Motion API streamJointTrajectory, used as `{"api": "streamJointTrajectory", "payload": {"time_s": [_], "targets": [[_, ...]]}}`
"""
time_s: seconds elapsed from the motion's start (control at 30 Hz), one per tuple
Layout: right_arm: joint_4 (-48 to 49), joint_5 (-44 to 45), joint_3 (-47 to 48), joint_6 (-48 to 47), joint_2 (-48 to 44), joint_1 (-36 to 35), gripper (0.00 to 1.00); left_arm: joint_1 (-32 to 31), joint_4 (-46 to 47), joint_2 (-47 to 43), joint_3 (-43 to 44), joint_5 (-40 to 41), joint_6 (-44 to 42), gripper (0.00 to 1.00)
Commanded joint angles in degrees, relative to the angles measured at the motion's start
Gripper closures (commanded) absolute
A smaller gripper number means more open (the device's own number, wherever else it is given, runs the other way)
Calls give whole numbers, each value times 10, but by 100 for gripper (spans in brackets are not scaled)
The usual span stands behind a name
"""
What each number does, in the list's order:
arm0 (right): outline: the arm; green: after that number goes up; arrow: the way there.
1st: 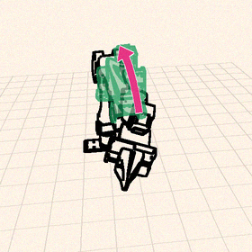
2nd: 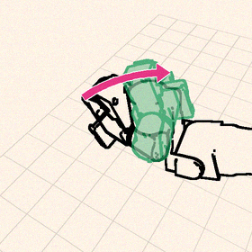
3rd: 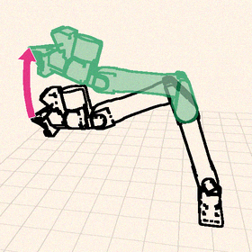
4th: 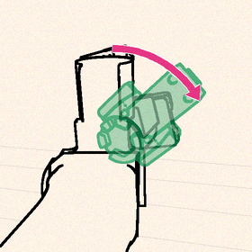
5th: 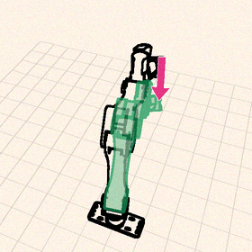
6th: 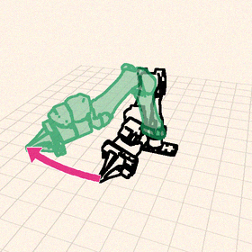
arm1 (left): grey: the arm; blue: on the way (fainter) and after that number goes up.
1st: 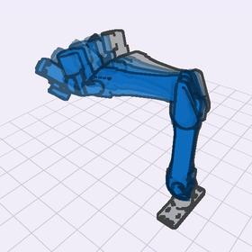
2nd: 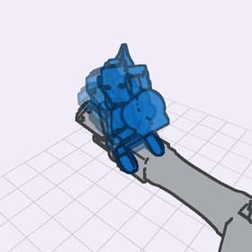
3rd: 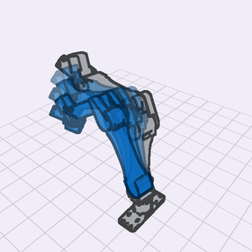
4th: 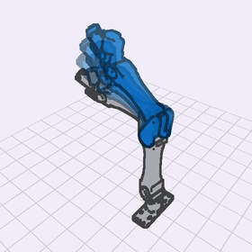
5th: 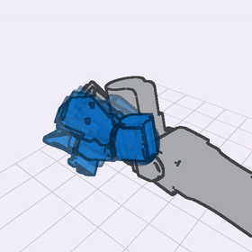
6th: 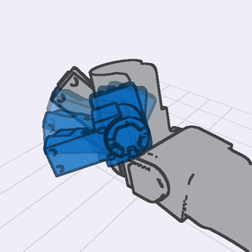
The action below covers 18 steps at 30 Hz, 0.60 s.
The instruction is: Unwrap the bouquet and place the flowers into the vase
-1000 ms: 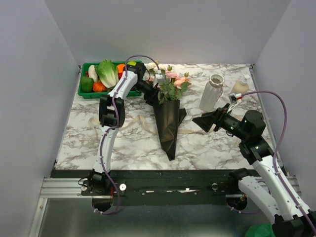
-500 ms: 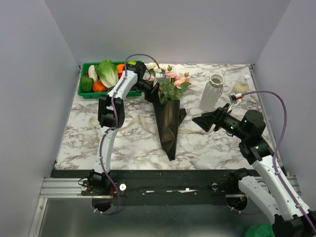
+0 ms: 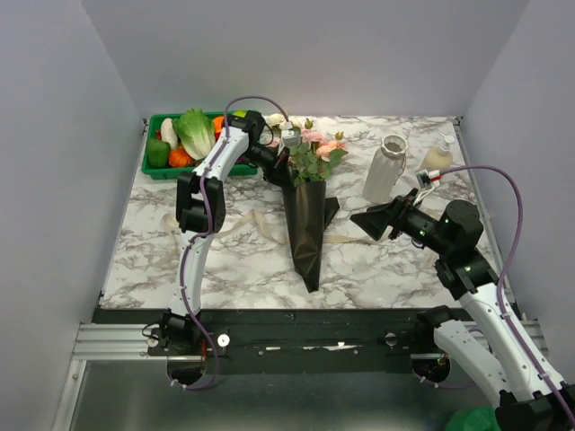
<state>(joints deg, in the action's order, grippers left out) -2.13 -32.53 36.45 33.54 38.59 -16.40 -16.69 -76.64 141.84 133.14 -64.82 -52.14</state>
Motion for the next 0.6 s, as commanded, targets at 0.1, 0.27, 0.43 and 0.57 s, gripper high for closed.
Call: {"api": "streamJointTrajectory", "payload": {"time_s": [0.1, 0.27, 0.43, 0.57], "targets": [[-60, 54, 5, -44, -3, 1, 5, -6, -101, -54, 24, -73, 21, 100], [-58, 58, -1, -32, -7, 1, 5, -22, -101, -82, 22, -84, 27, 100], [-59, 56, -3, -45, -18, 1, 5, -34, -101, -95, 11, -75, 29, 100], [-179, 172, 54, -131, 37, -75, 1, -18, -101, -90, 5, -49, 62, 74]]}}
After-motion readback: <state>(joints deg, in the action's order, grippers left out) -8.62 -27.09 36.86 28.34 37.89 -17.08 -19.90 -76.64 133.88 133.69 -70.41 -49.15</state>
